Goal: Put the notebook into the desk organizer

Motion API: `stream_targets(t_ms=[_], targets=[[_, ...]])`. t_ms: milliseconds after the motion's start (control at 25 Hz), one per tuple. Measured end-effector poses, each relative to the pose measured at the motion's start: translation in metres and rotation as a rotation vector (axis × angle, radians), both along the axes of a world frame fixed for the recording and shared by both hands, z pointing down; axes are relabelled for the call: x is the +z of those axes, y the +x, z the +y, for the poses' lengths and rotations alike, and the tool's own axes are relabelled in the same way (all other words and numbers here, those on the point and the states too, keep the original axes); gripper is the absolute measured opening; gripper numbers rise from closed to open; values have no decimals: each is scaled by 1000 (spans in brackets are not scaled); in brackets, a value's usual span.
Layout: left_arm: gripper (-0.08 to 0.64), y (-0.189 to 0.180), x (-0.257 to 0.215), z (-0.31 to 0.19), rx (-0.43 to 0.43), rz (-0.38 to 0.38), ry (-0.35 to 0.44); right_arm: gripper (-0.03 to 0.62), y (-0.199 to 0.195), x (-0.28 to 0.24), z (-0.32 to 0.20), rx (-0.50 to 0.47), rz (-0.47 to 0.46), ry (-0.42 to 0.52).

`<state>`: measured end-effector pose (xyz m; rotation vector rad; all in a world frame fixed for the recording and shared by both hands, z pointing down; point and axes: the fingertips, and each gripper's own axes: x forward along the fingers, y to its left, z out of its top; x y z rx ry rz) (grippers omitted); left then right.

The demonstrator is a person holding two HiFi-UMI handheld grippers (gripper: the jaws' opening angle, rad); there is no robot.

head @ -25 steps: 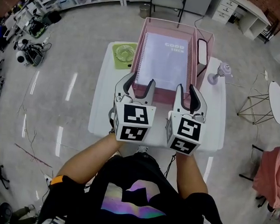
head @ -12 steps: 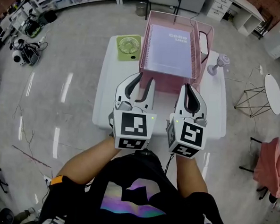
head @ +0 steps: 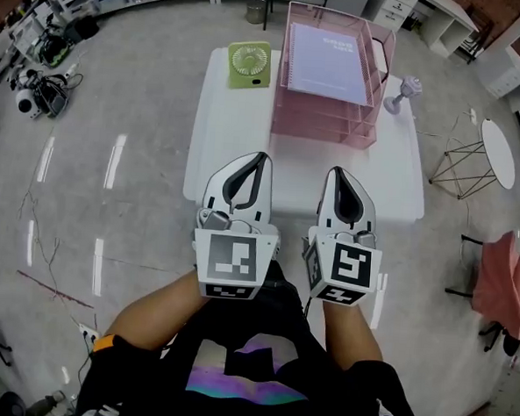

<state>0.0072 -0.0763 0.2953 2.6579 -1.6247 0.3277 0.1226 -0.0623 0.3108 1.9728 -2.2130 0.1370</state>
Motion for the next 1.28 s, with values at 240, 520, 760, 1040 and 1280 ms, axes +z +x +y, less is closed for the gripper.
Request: stream_targets(t_ms=[240,520,760,1040,1280], targets=[[8,-12,-2,65,15,16,-4,17,-6,-2,69,9,-2,-9],[9,-15,2,118,-1,25,-10,17,-7,2,121,-21,-27,-34],[9,-4,32,147,-30,-2,-61,17,5,18,143,-78,-42,-68],[9,21,56,159,-59,12,-117,15,34,42,150,-90,-51,-127],[9,39,54,160,-48,8,-110,15,44,47,153,-102,-60,-140]])
